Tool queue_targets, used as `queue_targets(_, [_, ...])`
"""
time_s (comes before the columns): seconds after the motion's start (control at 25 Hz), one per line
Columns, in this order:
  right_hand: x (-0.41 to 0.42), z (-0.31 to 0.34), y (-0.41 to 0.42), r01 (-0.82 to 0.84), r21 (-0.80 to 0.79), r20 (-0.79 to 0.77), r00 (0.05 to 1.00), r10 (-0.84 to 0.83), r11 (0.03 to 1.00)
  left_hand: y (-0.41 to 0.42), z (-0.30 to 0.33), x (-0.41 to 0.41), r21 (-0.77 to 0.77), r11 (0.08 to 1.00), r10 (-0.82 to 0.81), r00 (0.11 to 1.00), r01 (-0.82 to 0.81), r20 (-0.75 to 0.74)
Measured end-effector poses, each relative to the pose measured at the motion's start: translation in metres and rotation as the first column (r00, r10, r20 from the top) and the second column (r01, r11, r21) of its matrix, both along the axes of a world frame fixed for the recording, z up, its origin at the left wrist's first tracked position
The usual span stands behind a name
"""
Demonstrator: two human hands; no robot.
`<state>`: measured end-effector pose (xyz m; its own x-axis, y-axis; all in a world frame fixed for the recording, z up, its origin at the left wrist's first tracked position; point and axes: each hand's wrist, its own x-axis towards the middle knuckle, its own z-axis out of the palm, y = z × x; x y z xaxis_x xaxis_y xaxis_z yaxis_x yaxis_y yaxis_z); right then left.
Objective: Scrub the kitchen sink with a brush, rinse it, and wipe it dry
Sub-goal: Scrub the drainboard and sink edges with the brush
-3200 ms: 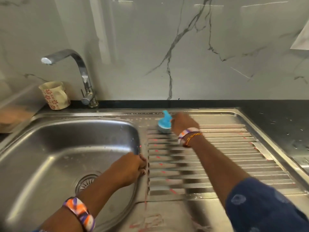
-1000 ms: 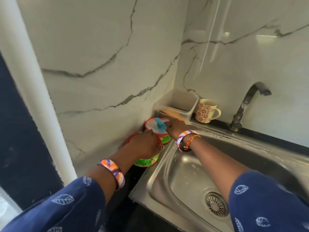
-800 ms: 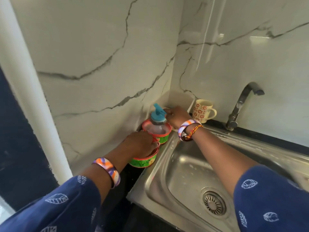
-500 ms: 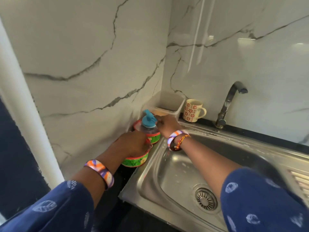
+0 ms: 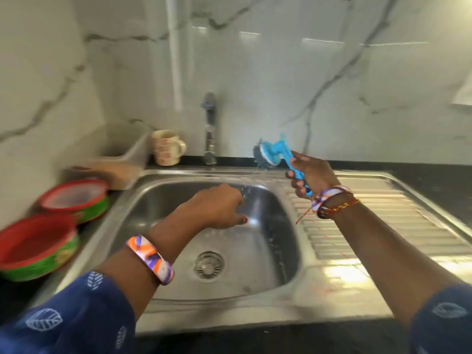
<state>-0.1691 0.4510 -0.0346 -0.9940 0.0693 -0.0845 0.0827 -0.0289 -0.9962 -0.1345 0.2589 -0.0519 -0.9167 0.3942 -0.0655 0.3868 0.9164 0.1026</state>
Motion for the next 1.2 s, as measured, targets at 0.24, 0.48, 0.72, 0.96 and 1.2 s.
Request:
queue_targets(0.24, [0.073, -0.030, 0.224, 0.499, 0.463, -0.085, 0.848, -0.524, 0.732, 0.142, -0.024, -0.007, -0.089, 0.968, -0.221, 0.966, 0.234, 0.135])
queue_targets(0.48, [0.113, -0.056, 0.300, 0.205, 0.943, 0.001, 0.788, -0.615, 0.264, 0.179, -0.045, -0.001, -0.273, 0.945, -0.102, 0.956, 0.179, 0.274])
queue_targets(0.72, [0.124, -0.067, 0.159, 0.037, 0.851, 0.016, 0.995, -0.097, 0.524, 0.176, -0.053, -0.008, -0.285, 0.958, 0.092, 0.922, 0.021, 0.377])
queue_targets(0.96, [0.110, -0.071, 0.188, -0.020, 0.920, 0.023, 1.000, -0.004, 0.390, 0.178, -0.074, -0.022, -0.153, 0.972, 0.234, 0.818, -0.180, 0.525])
queue_targets(1.2, [0.093, -0.049, 0.358, 0.104, 0.966, 0.052, 0.820, -0.570, 0.239, 0.179, -0.082, -0.035, -0.158, 0.964, 0.266, 0.738, -0.215, 0.620])
